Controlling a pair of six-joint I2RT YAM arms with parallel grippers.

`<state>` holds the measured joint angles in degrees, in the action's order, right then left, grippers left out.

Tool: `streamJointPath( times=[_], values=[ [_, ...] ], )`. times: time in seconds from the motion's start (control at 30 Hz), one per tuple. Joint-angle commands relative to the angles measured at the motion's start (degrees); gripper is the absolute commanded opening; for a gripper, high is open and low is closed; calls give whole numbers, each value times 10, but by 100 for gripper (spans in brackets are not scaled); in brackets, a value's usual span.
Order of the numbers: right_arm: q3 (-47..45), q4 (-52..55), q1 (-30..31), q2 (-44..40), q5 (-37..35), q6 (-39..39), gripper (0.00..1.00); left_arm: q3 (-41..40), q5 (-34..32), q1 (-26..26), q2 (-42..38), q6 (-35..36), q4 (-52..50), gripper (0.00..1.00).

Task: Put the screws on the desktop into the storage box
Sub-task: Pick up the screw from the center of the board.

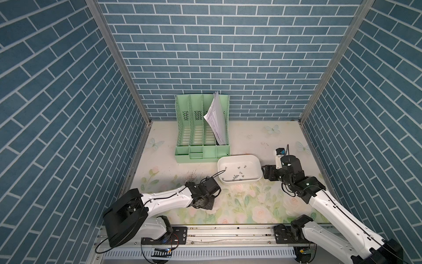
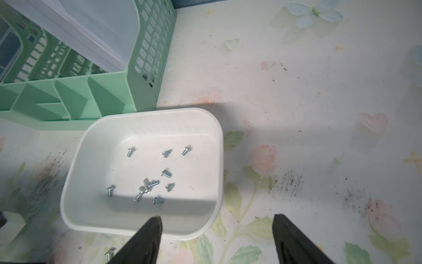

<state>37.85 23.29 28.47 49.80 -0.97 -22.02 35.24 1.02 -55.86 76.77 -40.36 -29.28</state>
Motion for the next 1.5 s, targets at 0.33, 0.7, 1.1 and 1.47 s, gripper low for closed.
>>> streamJointPath(
  times=[0.33, 0.7, 1.1, 1.47],
  values=[
    [34, 126, 1, -55, 230, 39, 100, -1, -7, -12, 34, 9, -34, 16],
    [38, 188, 2, -67, 313, 61, 100, 3, -8, -15, 39, 12, -38, 10],
    [42, 199, 3, -55, 321, 79, 100, 11, -15, -15, 35, 13, -42, 0],
    [42, 192, 3, -65, 298, 71, 100, 68, -21, -15, 6, 21, -55, 0]
  ],
)
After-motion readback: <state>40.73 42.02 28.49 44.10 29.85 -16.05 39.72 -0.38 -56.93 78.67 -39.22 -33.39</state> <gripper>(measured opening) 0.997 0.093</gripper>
